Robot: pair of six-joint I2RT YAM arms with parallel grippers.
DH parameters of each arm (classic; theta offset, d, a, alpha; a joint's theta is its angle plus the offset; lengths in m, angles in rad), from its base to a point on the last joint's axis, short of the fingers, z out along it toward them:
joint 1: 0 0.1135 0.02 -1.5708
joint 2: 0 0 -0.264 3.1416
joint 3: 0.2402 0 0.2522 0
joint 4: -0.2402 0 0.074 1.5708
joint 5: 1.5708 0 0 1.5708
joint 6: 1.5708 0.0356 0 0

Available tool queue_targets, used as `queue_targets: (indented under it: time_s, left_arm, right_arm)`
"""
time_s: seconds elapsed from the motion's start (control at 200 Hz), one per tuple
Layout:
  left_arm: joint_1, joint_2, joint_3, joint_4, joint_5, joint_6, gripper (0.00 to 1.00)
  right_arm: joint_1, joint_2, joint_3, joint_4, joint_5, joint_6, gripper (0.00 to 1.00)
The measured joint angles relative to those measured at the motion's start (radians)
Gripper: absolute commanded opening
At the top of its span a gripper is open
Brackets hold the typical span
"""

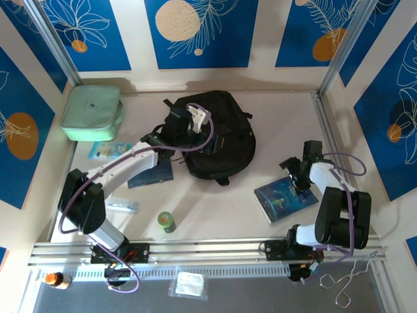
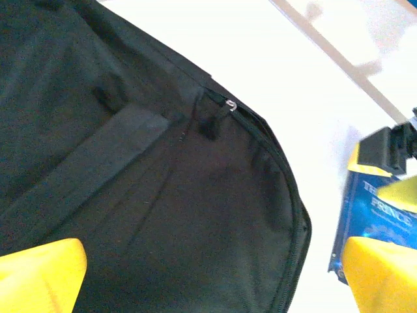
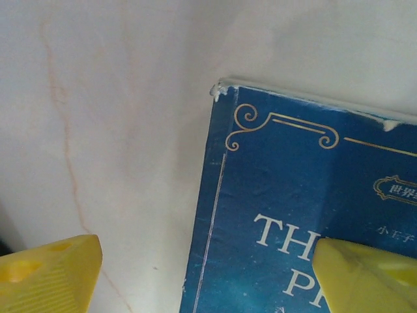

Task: Pack the student bag
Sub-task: Move the book to the middle-right of the table.

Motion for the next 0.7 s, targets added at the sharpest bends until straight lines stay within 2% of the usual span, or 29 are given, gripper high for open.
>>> queue_targets:
  time_s: [0.37,0.515,0.7]
  left_arm:
    - [-0.043,0.141,0.127,-0.080,0.090,-0.061,1.00]
    - [-0.098,0.203,0.187,-0.096,0.103,-0.085,1.00]
    - [-0.163,0.271,0.232,-0.095,0.111,-0.126,0.98]
  right_arm:
    - [0.008,0.211,0.104,0.250,-0.308,-0.053,0.77]
    - [0.048,0.175,0.104,0.209,-0.289,-0.076,0.77]
    - [0.165,0.019,0.092,0.103,-0.211,-0.071,0.72]
